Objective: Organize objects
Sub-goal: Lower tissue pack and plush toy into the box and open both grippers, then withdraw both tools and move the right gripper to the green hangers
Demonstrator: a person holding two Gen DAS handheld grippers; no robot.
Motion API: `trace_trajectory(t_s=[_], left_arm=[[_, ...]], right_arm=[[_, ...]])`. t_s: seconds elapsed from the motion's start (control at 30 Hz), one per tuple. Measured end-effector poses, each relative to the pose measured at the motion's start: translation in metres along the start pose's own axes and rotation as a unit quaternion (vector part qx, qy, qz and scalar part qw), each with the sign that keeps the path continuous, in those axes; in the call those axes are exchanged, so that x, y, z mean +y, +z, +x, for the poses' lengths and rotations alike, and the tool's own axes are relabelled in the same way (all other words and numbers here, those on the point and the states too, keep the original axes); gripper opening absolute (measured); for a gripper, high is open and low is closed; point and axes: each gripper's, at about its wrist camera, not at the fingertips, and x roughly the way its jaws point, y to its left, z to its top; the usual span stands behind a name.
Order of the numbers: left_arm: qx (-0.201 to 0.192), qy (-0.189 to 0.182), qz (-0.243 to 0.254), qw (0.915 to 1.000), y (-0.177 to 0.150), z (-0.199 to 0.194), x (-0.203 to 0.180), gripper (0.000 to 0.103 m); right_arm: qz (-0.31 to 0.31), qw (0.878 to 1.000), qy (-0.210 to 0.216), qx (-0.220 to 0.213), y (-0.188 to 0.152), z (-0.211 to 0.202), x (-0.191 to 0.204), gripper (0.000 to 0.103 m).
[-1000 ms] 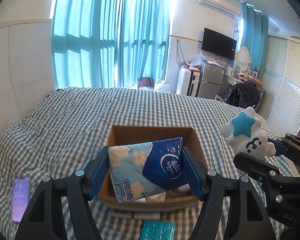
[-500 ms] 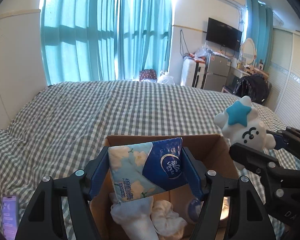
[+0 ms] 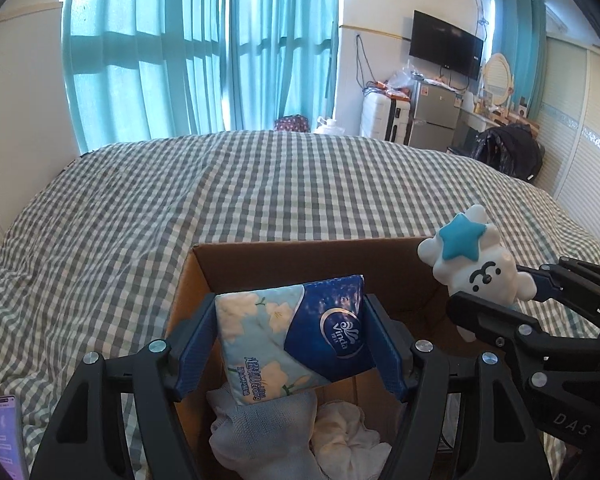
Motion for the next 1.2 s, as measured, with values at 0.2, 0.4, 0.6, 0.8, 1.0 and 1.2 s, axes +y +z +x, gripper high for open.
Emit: trace_trajectory(t_s=[0.2,0.4,0.6,0.8,1.0,1.2], left_arm=[[-0.011,0.014,0.004,0.9998,0.006,-0.012,-0.001,0.085],[-0.04,0.026,-0.006,0.9988,0.016,-0.047,0.003,0.098],[-0.055,0.042,-0.003,0.9976,0.018,-0.089,0.0,0.103],[-0.087,0.047,-0.003,0.9951,0.016,-0.14,-0.001,0.103],[-0.105,0.048,-0.007,0.9933,0.0,-0.189,0.002,0.103],[-0.09,0.062,-0.01,0.9939,-0.034,-0.219,0.01,0.103]], right_arm=[[0.003,1.0,-0.005,-0.022,0.003,-0.022,0.001,0.046],[0.009,0.998,-0.014,-0.054,0.013,-0.063,0.004,0.062],[0.0,0.996,-0.024,-0.087,0.016,-0.119,0.014,0.075],[-0.016,0.993,-0.035,-0.11,0.015,-0.177,0.032,0.082],[-0.028,0.991,-0.038,-0.128,-0.004,-0.226,0.054,0.086],[-0.033,0.991,-0.039,-0.122,-0.033,-0.252,0.071,0.087]])
